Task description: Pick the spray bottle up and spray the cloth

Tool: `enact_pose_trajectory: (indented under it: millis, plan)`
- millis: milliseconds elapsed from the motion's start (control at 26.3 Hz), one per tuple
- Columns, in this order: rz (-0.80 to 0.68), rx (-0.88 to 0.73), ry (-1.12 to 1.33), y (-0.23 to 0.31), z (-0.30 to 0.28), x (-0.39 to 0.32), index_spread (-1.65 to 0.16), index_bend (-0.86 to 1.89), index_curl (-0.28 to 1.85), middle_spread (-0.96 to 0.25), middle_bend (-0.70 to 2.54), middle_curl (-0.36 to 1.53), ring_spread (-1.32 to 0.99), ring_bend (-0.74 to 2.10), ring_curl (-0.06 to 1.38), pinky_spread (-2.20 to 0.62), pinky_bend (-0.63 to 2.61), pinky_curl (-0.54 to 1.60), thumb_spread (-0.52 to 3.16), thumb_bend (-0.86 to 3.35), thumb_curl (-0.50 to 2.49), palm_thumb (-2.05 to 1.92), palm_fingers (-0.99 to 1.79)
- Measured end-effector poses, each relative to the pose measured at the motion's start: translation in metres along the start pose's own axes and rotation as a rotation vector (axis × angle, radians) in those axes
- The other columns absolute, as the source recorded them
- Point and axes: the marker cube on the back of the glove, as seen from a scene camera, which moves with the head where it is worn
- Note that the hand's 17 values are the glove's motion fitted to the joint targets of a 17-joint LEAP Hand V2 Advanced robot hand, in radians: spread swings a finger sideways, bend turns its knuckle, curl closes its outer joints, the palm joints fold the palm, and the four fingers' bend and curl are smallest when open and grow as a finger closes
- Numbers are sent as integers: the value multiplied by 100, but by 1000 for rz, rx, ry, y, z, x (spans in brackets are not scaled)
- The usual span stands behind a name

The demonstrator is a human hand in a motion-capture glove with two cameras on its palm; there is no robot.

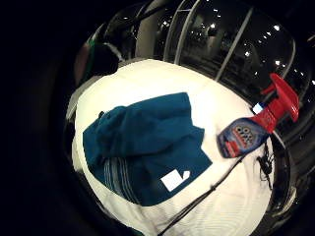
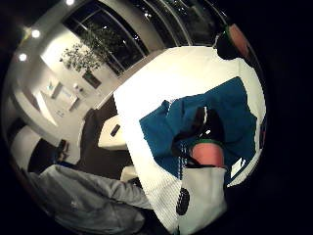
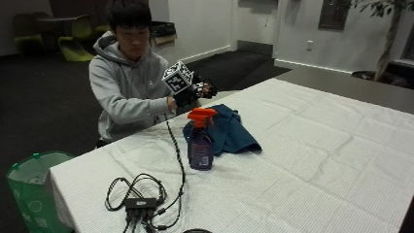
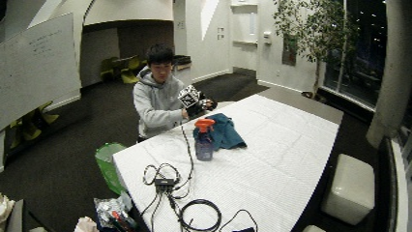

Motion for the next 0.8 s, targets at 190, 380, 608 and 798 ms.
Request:
enact_pose_trajectory:
  millis: [190, 380, 608, 798]
  plan:
    - [-12, -1, 0, 3, -1, -4, -19, 23, 17, -7, 29, 15, -6, 41, 19, 9, 29, 15, 46, 44, 21, 74, 82]
    - [-25, 34, 29, 5, -5, -4, -24, 19, 23, -8, 26, 20, -7, 40, 24, 11, 30, 20, 61, 41, 26, 77, 77]
    - [-26, 130, 37, 9, -15, 1, -27, 17, 26, -8, 19, 23, -8, 37, 27, 11, 31, 24, 74, 37, 31, 78, 69]
    - [-25, 233, 35, 17, -28, 9, -30, 5, 23, -8, 18, 25, -8, 39, 29, 12, 38, 28, 81, 32, 35, 78, 57]
